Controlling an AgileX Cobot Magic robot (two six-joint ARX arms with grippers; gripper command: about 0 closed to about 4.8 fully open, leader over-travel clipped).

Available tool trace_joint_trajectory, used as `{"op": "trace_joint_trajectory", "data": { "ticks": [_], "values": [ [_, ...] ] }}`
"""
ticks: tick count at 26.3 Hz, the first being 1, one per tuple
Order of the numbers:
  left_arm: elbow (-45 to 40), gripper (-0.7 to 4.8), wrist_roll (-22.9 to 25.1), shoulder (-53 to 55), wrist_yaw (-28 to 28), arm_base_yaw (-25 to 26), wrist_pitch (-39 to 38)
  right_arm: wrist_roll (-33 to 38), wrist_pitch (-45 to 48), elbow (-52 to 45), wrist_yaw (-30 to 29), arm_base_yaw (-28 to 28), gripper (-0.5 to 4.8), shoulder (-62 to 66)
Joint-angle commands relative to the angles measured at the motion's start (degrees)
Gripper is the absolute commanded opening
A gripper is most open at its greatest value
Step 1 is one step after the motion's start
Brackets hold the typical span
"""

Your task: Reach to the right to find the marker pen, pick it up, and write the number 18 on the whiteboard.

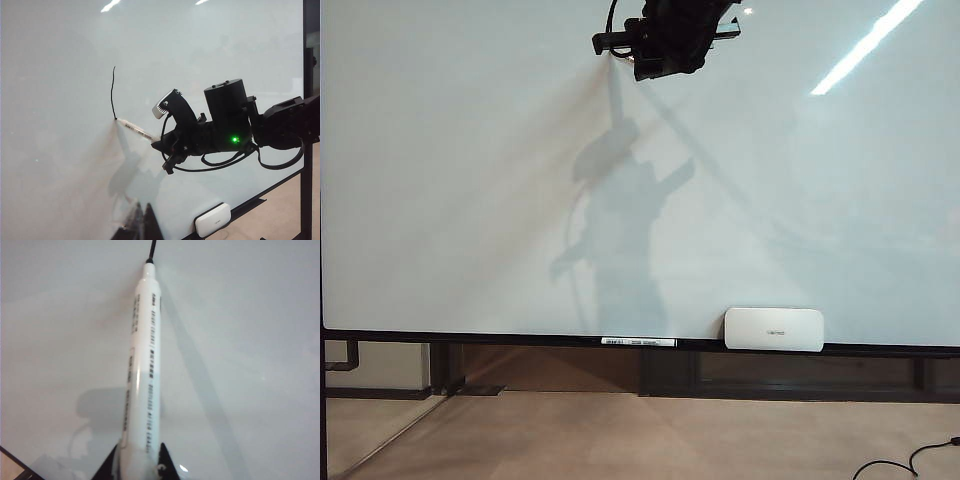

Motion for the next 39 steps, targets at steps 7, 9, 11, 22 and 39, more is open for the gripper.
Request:
{"op": "trace_joint_trajectory", "data": {
  "ticks": [7, 9, 11, 22, 39],
  "values": [
    [0.3, -0.05, 0.0, 0.0, -0.2, 0.0, 0.5, -4.1, 2.0, 0.1, 3.6, 4.4, -0.03, -8.2],
    [0.3, -0.05, 0.0, 0.0, -0.2, 0.0, 0.5, -4.6, 3.8, 0.1, 3.1, 4.4, -0.03, -8.8],
    [0.3, -0.05, 0.2, 0.0, -0.2, 0.0, 0.4, -5.9, 6.3, 0.1, 3.9, 4.2, -0.03, -8.9],
    [0.3, -0.05, 0.2, 0.0, -0.2, -0.1, -0.4, -6.6, 8.4, 0.1, 6.5, 1.9, -0.03, -8.7],
    [0.3, -0.05, 0.2, 0.0, -0.2, -0.1, -0.7, -6.6, 7.5, 0.1, 6.7, 0.1, -0.03, -8.7]
  ]
}}
